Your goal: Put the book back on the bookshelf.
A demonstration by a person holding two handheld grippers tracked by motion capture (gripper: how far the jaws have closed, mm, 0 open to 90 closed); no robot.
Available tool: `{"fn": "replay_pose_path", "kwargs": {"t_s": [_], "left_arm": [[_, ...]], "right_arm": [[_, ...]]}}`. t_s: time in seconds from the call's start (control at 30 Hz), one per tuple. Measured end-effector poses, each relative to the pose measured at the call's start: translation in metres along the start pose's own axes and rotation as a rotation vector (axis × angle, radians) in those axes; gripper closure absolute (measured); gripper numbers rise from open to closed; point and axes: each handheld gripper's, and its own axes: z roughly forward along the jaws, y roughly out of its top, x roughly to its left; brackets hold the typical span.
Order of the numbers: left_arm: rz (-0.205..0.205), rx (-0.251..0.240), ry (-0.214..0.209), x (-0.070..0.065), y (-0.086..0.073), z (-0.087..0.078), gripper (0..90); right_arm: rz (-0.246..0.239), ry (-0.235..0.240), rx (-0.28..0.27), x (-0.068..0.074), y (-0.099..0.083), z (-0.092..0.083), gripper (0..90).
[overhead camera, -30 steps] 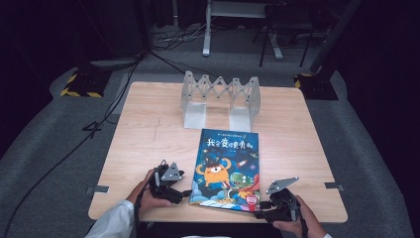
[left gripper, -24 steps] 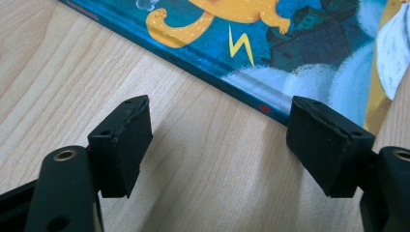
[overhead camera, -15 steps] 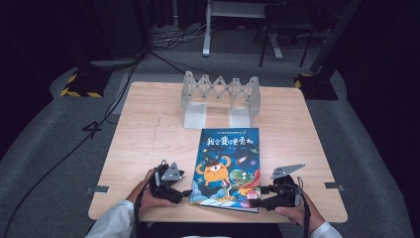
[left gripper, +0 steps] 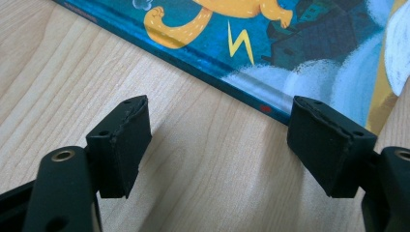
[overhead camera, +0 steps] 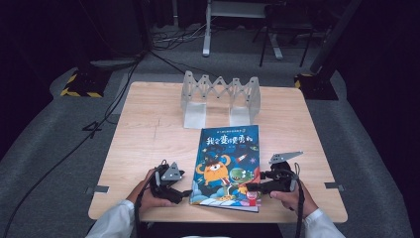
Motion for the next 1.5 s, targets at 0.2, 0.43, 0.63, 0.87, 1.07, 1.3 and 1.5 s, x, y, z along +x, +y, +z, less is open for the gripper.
{"fn": "replay_pose_path", "kwargs": {"t_s": [0.2,0.43,0.63,0.87,1.07,1.3,1.5], "left_arm": [[0.003,0.002,-0.001,0.0,0.0,0.0,24.0],[0.004,0.001,-0.001,0.0,0.0,0.0,24.0],[0.005,0.001,-0.001,0.0,0.0,0.0,24.0],[0.005,0.001,-0.001,0.0,0.0,0.0,24.0],[0.005,0.001,-0.001,0.0,0.0,0.0,24.0],[0.005,-0.001,-0.007,0.001,0.001,0.001,23.8],[0.002,0.003,-0.002,0.002,0.001,0.001,23.0]], "right_arm": [[0.006,-0.008,-0.023,-0.012,0.008,0.005,35.8],[0.011,-0.014,-0.045,-0.024,0.018,0.009,35.8],[0.011,-0.018,-0.058,-0.034,0.029,0.014,35.1],[-0.01,-0.022,-0.063,-0.039,0.041,0.022,34.4],[-0.022,-0.014,-0.047,-0.042,0.047,0.027,34.2],[-0.052,0.019,-0.073,-0.04,0.048,0.025,41.3],[-0.059,0.049,-0.091,-0.038,0.049,0.023,46.0]]}}
